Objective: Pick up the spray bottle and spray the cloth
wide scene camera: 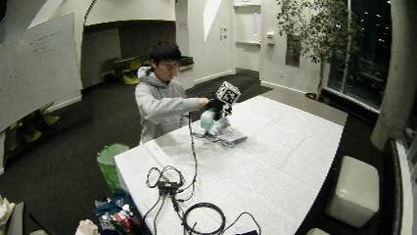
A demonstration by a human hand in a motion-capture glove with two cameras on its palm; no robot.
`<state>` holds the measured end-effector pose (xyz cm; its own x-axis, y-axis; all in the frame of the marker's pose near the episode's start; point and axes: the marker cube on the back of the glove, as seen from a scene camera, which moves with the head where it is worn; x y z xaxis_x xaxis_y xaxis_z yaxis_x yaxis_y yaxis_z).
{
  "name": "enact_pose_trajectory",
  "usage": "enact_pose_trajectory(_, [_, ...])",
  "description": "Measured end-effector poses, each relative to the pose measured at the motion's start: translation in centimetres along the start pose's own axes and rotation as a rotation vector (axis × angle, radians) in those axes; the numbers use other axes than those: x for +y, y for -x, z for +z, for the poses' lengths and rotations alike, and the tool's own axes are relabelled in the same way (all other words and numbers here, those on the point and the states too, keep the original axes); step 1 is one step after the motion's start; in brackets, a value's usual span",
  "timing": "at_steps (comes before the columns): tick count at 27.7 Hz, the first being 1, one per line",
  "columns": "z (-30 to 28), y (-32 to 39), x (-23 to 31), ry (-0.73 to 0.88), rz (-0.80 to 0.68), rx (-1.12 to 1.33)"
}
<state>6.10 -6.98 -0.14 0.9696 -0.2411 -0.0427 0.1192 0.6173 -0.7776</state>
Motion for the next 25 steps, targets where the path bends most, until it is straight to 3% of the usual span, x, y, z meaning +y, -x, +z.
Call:
enact_pose_trajectory(6, [1.1, 1.0, -1.0, -0.007, -0.026, -0.072])
enact_pose_trajectory(10, [-0.3, 2.9, -0.4, -0.096, -0.119, -0.16])
enact_pose_trajectory(20, [-6.4, 13.7, 0.3, -0.617, -0.695, -0.826])
enact_pose_trajectory(25, [-5.4, 15.0, -0.8, -0.742, -0.848, -1.086])
